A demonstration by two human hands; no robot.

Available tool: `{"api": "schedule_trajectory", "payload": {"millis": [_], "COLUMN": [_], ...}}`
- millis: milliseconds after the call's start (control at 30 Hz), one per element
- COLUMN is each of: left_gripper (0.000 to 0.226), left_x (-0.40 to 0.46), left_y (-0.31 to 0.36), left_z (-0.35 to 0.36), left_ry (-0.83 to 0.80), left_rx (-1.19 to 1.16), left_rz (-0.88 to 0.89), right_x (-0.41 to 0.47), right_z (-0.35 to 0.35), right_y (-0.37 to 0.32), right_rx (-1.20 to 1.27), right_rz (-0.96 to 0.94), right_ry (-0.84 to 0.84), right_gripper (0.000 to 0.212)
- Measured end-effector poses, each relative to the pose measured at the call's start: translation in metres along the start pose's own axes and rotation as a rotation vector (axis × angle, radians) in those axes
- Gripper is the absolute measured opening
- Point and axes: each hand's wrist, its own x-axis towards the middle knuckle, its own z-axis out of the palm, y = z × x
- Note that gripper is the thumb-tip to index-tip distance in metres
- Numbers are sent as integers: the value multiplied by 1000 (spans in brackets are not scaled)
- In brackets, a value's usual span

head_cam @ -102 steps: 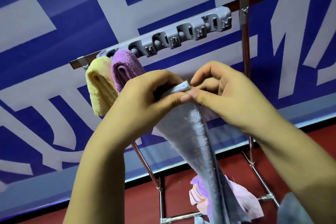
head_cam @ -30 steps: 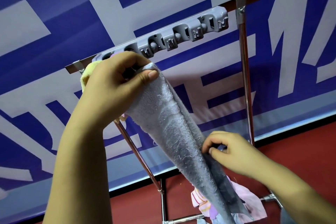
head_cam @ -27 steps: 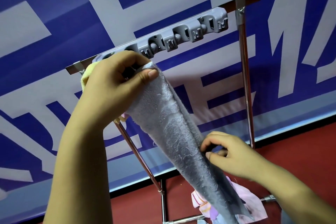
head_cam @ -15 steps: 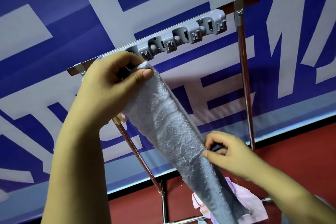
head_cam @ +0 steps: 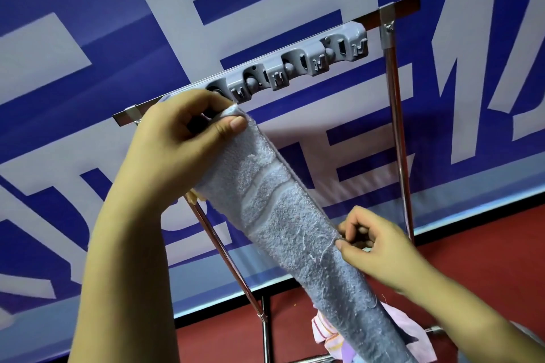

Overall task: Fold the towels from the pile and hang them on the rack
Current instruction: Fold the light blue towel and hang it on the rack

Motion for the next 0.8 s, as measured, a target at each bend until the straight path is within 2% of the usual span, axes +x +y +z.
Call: {"api": "schedule_trajectory", "payload": {"millis": [167,300,400,533,667,800], "left_gripper": [11,7,10,10,4,3], "left_x": [0,1,2,4,5,8], "left_y": [4,5,3,0,-2,-5], "left_z": [0,0,1,4,6,12], "left_ry": [20,26,20,9,7,9], "left_rx": [4,18,24,36,43,76], "left_rz": [0,9,14,7,-1,-27], "right_x": [0,2,2,0,-2,-5], "right_z": [-1,1,2,3,2,2], "right_y": [-4,-1,-1,-5,-11,-19], "right_rx": [-151,-255,-226,-103,-55,-55], "right_rz": [-156,-270,-196,-39,35,94], "right_ry": [-44,-94,-127,-253,-368,-461], "right_gripper": [24,26,26,27,44,48]}}
